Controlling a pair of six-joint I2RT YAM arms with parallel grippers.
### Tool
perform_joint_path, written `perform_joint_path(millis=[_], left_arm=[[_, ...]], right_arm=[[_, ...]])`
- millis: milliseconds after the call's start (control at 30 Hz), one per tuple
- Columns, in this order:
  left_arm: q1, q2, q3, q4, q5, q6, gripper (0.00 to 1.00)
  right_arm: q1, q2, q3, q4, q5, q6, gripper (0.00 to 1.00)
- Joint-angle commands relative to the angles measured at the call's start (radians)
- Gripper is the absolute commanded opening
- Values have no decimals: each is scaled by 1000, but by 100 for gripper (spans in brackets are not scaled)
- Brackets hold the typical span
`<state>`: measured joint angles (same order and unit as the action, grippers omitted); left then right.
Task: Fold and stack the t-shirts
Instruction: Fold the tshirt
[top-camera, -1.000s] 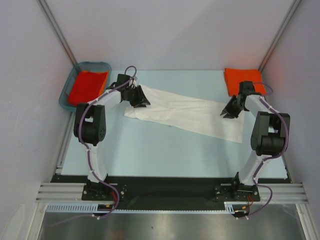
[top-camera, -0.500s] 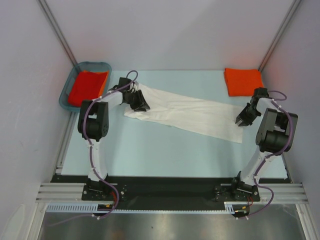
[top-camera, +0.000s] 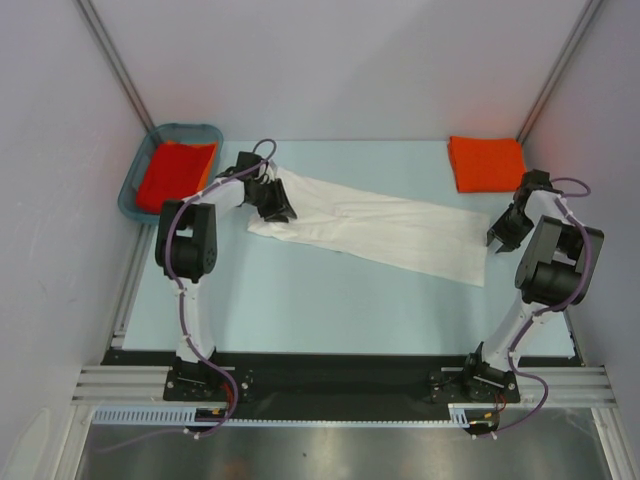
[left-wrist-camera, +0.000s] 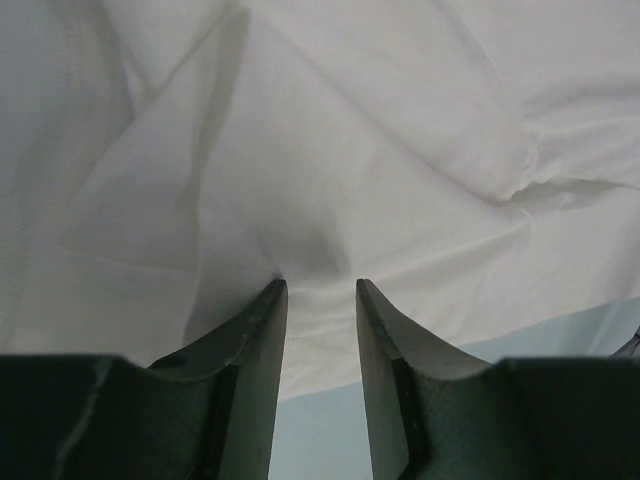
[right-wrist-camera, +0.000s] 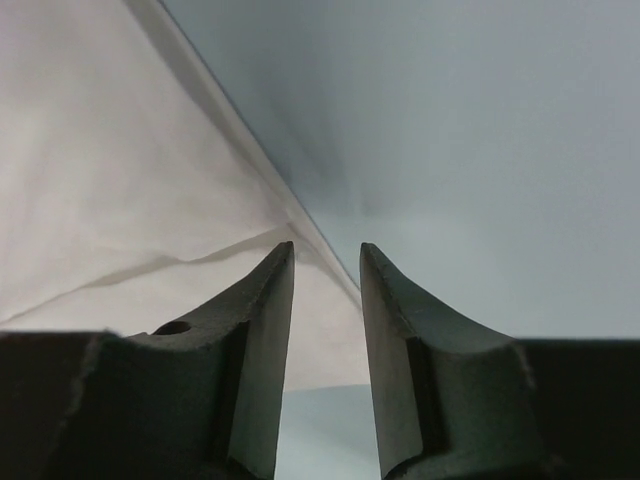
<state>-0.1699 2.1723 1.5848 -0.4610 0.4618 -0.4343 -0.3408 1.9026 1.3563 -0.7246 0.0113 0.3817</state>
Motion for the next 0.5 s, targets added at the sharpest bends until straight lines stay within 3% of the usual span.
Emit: perform_joint_path(millis=[0,233,367,467], left_arm=[[12,-77,34,-44,-41,43,41],[32,-235,-71,-48,-69,32,50],[52,-207,-91,-45,-52,28,47],[85,-154,-109,-11,-28,17,43]], right_arm=[[6,-45,32,-52,22,-32,38],[100,-215,-49,-66,-69,-29,59],[157,-238,-158,19,-177,9,58],[177,-215,-199,51,-218,40,50]])
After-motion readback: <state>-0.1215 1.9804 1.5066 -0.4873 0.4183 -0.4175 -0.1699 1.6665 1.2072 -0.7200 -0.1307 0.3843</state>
